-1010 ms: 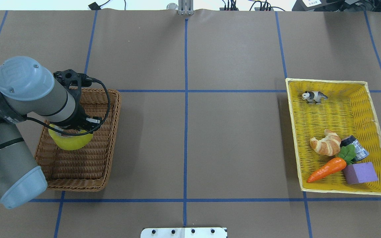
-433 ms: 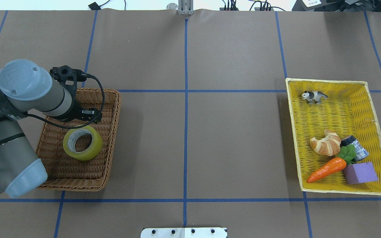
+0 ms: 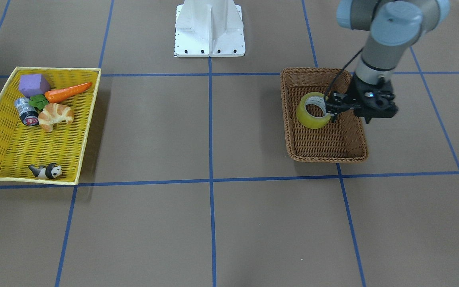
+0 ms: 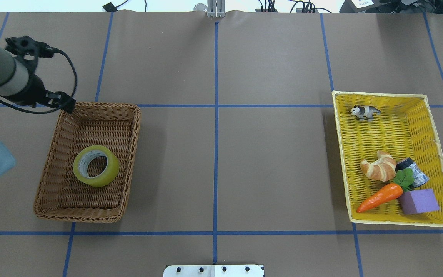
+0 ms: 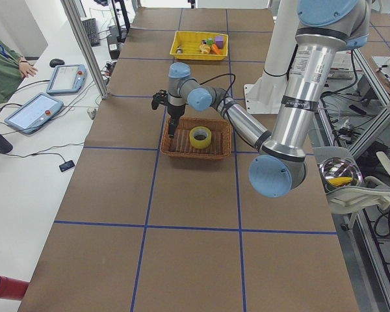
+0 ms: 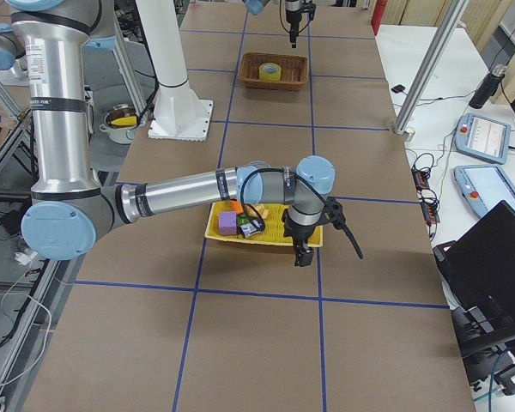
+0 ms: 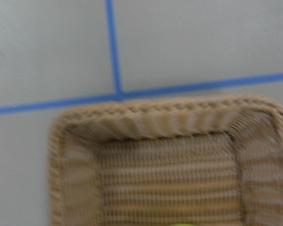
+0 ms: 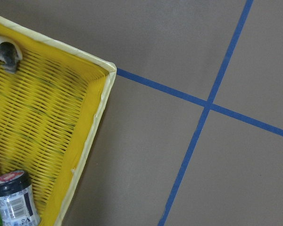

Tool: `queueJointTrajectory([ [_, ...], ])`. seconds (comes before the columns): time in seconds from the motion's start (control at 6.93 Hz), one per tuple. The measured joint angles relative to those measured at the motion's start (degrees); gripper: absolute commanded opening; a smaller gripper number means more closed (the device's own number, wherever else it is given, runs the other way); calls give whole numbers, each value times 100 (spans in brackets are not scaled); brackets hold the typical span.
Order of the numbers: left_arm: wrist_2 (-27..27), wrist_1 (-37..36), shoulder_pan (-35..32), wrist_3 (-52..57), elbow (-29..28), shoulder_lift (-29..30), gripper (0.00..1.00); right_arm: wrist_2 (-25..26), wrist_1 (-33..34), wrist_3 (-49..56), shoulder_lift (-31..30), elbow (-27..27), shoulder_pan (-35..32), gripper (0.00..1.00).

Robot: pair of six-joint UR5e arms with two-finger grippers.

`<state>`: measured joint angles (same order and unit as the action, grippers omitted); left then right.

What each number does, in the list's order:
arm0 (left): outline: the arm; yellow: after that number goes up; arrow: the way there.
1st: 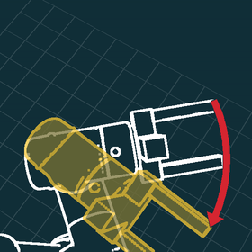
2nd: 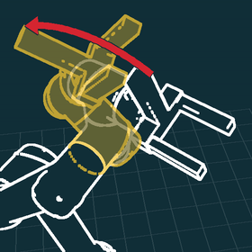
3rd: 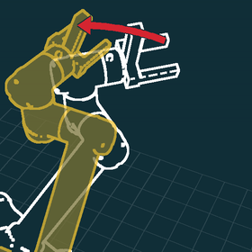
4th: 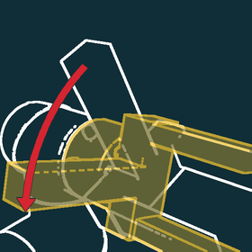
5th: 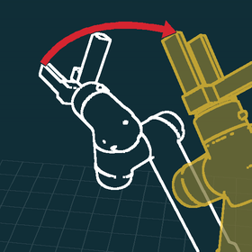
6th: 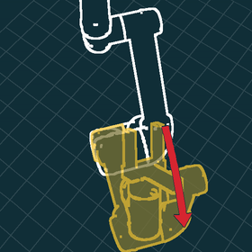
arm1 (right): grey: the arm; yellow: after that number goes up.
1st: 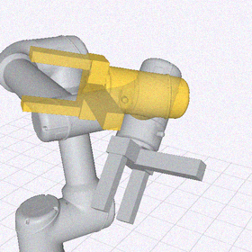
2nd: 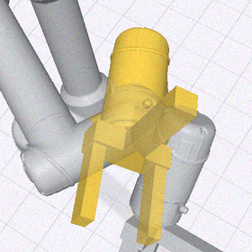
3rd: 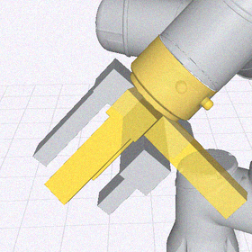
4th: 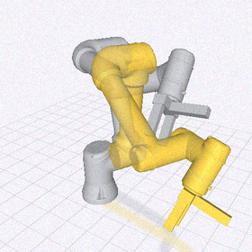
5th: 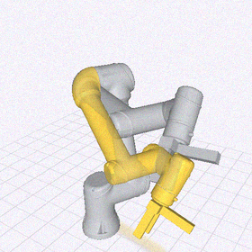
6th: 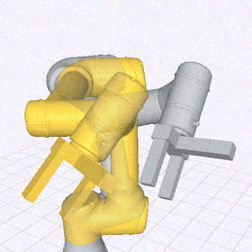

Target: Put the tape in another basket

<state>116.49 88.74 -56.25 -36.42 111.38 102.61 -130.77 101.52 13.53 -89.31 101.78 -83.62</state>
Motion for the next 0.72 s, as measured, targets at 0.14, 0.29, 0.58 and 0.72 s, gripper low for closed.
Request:
queueJointTrajectory([
  [0.14, 385, 0, -802, 1024, -317, -240, 99, -20, 2, -6, -55, -8, -23, 100],
  [0.29, 792, 41, -1630, 2152, -959, -407, 99, -51, 5, -13, -91, -11, -66, 100],
  [0.58, 1343, 522, -2855, 3953, -2573, -481, 99, -125, 10, -19, -145, -33, -178, 100],
  [0.72, 1414, 804, -3109, 4268, -3081, -522, 99, -142, 14, -25, -195, -63, -239, 100],
])
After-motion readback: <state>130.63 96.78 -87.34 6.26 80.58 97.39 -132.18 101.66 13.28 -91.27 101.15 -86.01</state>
